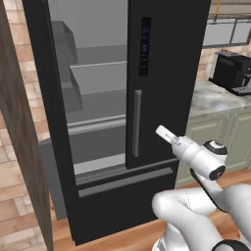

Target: Place one of the steaks on the plate and the other in the bowl. Then place the bowl in the fridge.

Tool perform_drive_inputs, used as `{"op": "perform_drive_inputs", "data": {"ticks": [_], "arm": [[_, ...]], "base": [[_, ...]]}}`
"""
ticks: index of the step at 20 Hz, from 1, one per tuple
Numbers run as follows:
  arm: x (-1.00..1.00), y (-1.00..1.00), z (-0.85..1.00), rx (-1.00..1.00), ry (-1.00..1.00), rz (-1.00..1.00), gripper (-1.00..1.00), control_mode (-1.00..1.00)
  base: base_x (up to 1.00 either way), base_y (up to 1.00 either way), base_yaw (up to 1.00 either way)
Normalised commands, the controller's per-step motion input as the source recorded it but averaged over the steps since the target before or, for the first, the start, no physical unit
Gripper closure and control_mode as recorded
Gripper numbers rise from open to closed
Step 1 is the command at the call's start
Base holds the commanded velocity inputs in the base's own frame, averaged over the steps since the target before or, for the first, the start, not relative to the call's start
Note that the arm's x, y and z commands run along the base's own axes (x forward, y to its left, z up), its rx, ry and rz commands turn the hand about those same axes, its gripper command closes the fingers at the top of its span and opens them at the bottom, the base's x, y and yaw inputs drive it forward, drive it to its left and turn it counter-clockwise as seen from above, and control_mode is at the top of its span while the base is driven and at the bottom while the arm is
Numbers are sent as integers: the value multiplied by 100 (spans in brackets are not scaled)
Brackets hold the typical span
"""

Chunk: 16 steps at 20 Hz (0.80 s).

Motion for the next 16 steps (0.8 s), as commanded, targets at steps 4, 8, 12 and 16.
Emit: {"op": "perform_drive_inputs", "data": {"ticks": [4, 8, 12, 16], "arm": [[-9, -60, 100, 41, 51, 14, 100, -100], [0, -54, 100, 32, 48, 20, 100, -100], [0, -34, 100, 32, 37, 31, 100, -100], [0, -16, 100, 29, 26, 40, 100, -100]], "base": [[0, 0, 0], [0, 0, 0], [0, 0, 0], [0, 0, 0]]}}
